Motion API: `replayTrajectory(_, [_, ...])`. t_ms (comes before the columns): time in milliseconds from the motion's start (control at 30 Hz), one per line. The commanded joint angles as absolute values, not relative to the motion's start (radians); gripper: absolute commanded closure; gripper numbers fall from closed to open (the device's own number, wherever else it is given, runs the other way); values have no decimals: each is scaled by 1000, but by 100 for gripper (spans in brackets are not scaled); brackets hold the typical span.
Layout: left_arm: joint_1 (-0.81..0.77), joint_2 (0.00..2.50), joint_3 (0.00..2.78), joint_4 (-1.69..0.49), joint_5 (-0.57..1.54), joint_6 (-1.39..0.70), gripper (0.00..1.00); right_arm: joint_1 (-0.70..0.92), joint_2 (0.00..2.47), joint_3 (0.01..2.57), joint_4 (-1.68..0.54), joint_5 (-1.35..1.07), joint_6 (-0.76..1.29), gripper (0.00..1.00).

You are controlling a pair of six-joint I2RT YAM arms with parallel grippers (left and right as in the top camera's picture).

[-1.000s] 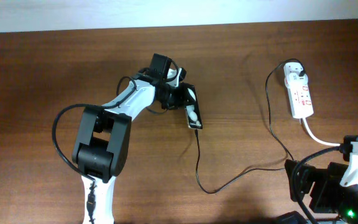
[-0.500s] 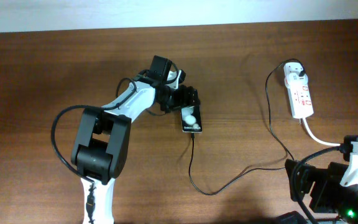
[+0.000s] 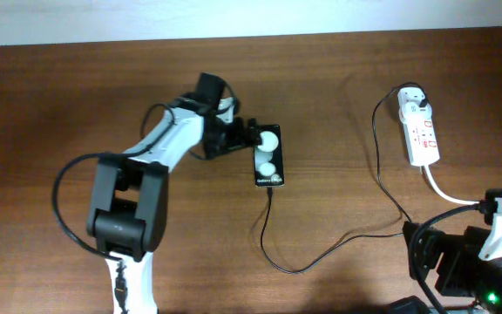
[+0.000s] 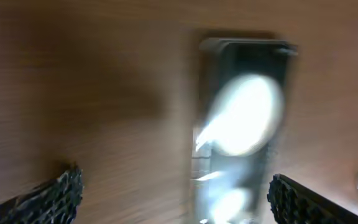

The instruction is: Plug charger to phone and switch on socket

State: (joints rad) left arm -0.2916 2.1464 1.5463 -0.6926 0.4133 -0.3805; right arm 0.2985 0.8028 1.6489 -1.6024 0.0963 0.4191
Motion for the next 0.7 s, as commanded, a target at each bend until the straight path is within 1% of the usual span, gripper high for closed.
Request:
replayTrajectory(0, [-200, 1897, 1538, -838, 89, -342, 1, 293, 806, 1573, -1541, 147, 424, 1])
replayTrajectory(33, [-171, 1758, 1538, -937, -39, -342, 1, 293, 810, 1513, -1485, 147, 424, 1])
replayTrajectory(67, [-158, 1674, 1538, -994, -79, -342, 1, 293, 829, 1435, -1425, 147, 437, 1])
replayTrajectory(100, [-153, 1522, 1538, -1095, -131, -342, 1, 293, 857, 1389, -1396, 147, 465, 1])
replayTrajectory(200, [-153, 1213, 1538, -1333, -159, -342, 1, 292, 1040, 1361, -1374, 163, 482, 1])
replayTrajectory(233, [-153, 1148, 1538, -1392, -159, -342, 1, 282, 1111, 1362, -1369, 173, 500, 10])
replayTrajectory(267, [-153, 1090, 1538, -1451, -158, -342, 1, 256, 1179, 1362, -1369, 171, 519, 26])
replayTrajectory(300, [-153, 1015, 1538, -1517, -158, -342, 1, 216, 1251, 1362, -1367, 169, 522, 44])
replayTrajectory(333, [-153, 945, 1538, -1561, -158, -342, 1, 153, 1332, 1362, -1362, 167, 533, 68])
replayTrajectory(367, [-153, 865, 1538, -1600, -158, -342, 1, 76, 1397, 1365, -1344, 160, 533, 82])
replayTrajectory(400, [-153, 817, 1538, -1618, -158, -342, 1, -18, 1449, 1374, -1310, 130, 532, 85])
replayTrajectory(500, [-153, 612, 1538, -1669, -158, -342, 1, -231, 1480, 1380, -1166, 39, 532, 85])
replayTrajectory(533, [-153, 557, 1538, -1688, -158, -342, 1, -294, 1481, 1380, -1117, -1, 533, 90])
replayTrajectory(633, [-153, 404, 1538, -1688, -158, -342, 1, -394, 1530, 1416, -1095, -156, 607, 96])
replayTrajectory(667, [-153, 366, 1538, -1688, -158, -342, 1, -402, 1581, 1473, -1095, -149, 607, 96])
